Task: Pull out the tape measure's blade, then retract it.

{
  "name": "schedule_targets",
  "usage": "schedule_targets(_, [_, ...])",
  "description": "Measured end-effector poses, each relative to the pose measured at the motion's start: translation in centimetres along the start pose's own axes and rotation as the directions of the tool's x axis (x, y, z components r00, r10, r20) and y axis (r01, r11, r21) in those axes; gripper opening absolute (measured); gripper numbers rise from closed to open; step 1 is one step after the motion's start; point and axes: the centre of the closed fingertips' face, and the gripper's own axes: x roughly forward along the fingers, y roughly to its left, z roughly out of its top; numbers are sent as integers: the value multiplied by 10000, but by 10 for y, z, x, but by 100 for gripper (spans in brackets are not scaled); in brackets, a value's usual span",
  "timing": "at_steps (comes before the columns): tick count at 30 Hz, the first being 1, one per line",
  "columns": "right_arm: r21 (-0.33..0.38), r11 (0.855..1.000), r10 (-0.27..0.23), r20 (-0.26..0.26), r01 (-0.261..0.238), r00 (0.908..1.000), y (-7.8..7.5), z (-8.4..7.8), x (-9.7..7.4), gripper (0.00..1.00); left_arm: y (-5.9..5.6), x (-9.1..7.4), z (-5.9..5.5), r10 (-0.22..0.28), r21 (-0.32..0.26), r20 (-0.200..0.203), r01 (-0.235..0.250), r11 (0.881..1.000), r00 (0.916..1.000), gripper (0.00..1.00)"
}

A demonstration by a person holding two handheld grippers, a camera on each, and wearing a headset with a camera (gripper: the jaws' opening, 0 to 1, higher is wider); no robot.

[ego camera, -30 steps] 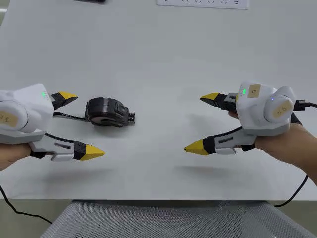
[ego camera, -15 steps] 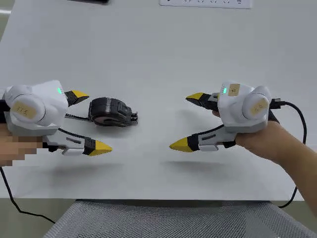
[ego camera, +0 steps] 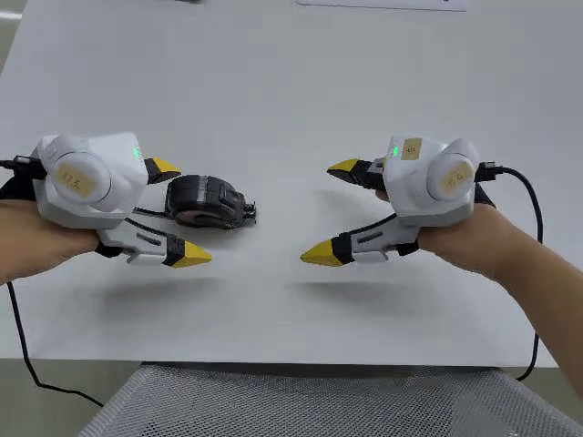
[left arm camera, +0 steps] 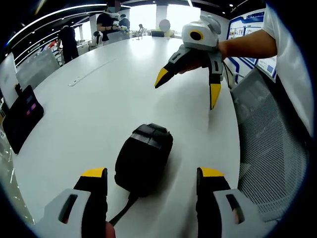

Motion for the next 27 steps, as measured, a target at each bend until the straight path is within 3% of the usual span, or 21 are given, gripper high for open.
schedule_targets(11, [-43,9996,262,18,-262,9997,2,4,10,76,2,5,-5,-182,388,-591,206,9990,9981,56])
schedule_targets(27, [-31,9991,432,89,-432,9990,6,7,17,75,11,8,-8,-164,731,-950,234,9970,9953,35])
